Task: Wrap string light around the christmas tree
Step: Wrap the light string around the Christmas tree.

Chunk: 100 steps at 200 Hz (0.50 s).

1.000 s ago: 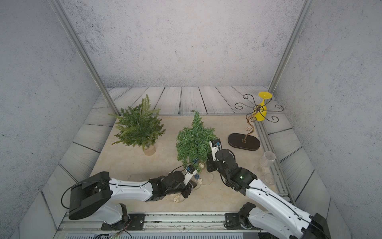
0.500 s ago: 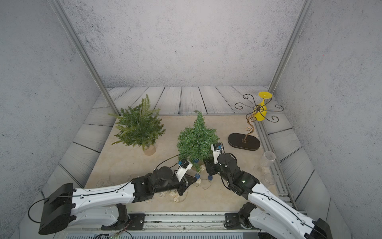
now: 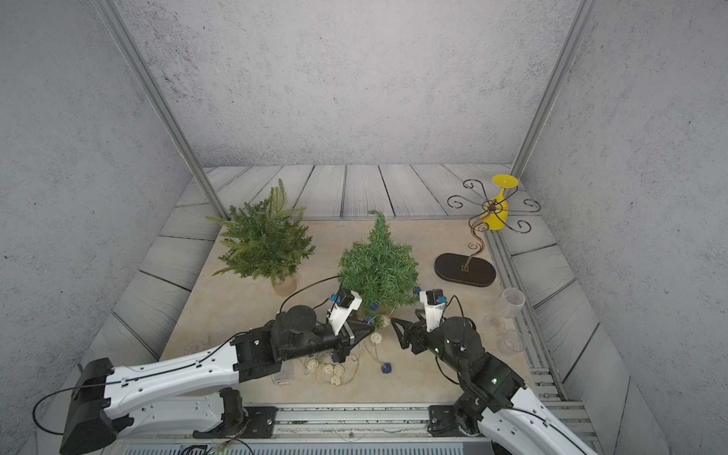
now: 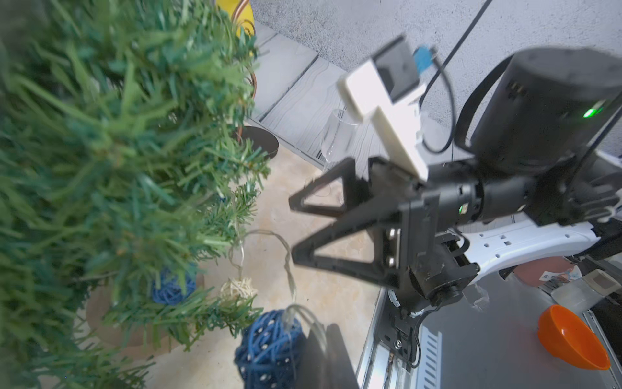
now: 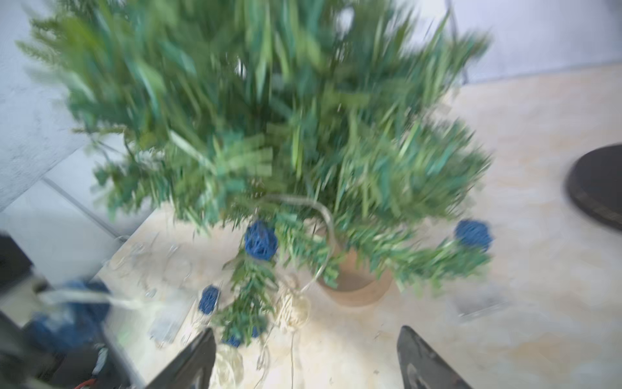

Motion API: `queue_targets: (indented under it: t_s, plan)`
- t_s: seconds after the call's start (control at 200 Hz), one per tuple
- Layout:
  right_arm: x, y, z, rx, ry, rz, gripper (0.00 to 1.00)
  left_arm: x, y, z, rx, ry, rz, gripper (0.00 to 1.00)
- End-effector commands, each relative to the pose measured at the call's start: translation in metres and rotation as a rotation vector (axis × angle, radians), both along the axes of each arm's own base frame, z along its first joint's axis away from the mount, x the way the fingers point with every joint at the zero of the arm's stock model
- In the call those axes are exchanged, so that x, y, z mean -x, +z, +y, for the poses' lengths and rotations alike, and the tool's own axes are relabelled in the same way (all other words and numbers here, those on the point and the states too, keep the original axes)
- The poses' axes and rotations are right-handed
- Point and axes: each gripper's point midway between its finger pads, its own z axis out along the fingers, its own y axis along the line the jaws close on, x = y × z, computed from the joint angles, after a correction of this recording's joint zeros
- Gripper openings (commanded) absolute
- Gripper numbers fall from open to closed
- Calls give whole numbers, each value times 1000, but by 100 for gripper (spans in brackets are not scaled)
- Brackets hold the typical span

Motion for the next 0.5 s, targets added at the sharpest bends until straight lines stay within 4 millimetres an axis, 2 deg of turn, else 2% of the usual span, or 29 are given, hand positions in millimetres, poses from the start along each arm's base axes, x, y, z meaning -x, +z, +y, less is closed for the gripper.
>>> queue_targets:
  t_s: [0.0,0.225,0.375,0.495]
  plan:
    - [18,-5,18,-88,122,24,85,-9,20,0,0,26,-50,0]
    - [45,-14,44,-159,295,2,88,-16,32,-7,-3,42,-77,0]
    - [55,-19,70,-115,391,-22,88,-16,38,-14,11,29,-78,0]
    - [55,-34,87,-89,417,-15,81,-20,39,-15,-5,44,-88,0]
